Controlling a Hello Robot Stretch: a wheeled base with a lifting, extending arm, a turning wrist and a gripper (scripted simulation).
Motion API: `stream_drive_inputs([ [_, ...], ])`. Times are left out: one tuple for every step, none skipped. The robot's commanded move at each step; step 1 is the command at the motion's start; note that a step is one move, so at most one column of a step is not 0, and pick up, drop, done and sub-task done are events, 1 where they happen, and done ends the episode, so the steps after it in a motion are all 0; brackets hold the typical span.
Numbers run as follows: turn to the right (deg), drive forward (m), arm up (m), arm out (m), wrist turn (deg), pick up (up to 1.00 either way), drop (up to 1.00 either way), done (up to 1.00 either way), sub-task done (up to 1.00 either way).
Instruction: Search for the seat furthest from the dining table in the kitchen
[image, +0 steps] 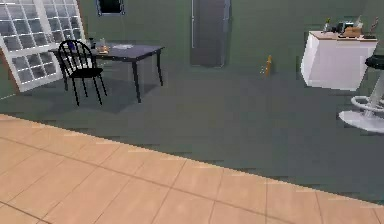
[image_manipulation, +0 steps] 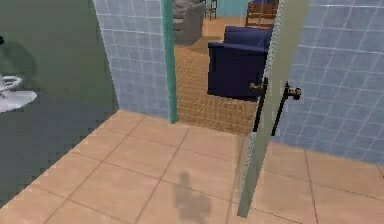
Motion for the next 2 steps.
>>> stream_drive_inputs([
  [0.0,0.35,0.0,0.0,0.0,0.0,0.0,0.0,0.0],
  [-9.0,0.0,0.0,0.0,0.0,0.0,0.0,0.0,0.0],
])
